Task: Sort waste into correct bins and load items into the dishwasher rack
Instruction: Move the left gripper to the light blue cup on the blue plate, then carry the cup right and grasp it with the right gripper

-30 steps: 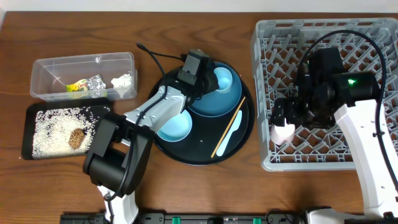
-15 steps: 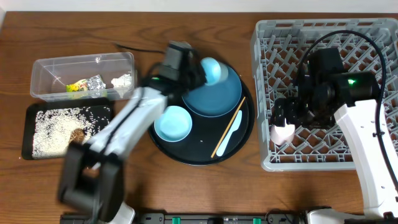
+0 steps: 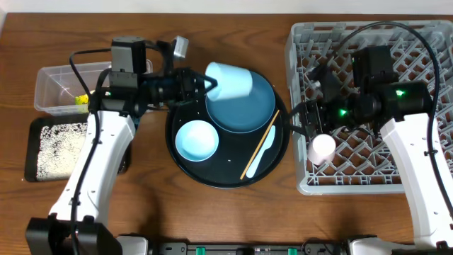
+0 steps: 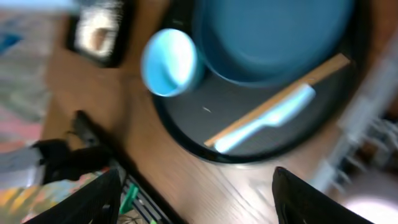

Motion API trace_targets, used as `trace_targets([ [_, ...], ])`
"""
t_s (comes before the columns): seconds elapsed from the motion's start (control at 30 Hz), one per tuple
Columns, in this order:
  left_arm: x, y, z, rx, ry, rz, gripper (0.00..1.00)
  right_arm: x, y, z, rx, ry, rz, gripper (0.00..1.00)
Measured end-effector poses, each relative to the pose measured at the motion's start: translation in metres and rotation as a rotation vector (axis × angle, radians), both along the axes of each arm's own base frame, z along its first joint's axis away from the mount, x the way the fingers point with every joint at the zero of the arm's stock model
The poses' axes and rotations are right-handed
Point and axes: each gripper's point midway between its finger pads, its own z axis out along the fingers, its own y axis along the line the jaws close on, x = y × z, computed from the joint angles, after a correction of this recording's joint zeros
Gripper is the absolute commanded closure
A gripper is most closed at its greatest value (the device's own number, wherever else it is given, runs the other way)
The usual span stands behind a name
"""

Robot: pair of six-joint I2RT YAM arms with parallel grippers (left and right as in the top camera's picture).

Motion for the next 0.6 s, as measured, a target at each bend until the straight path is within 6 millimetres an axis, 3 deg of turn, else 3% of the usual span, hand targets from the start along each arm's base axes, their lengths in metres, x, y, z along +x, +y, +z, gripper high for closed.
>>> trace_targets([
  [0.27, -0.028, -0.016, 0.026, -0.201, -0.079, -0.247, 0.94, 0.003, 0.030, 0.040, 0.239, -0.164, 0.164, 0.26],
  [0.6, -0.045, -0.032, 0.041, -0.262, -0.151, -0.365, 0.94, -0.010, 0.047, 0.076, 0.445, -0.297, 0.327, 0.25],
])
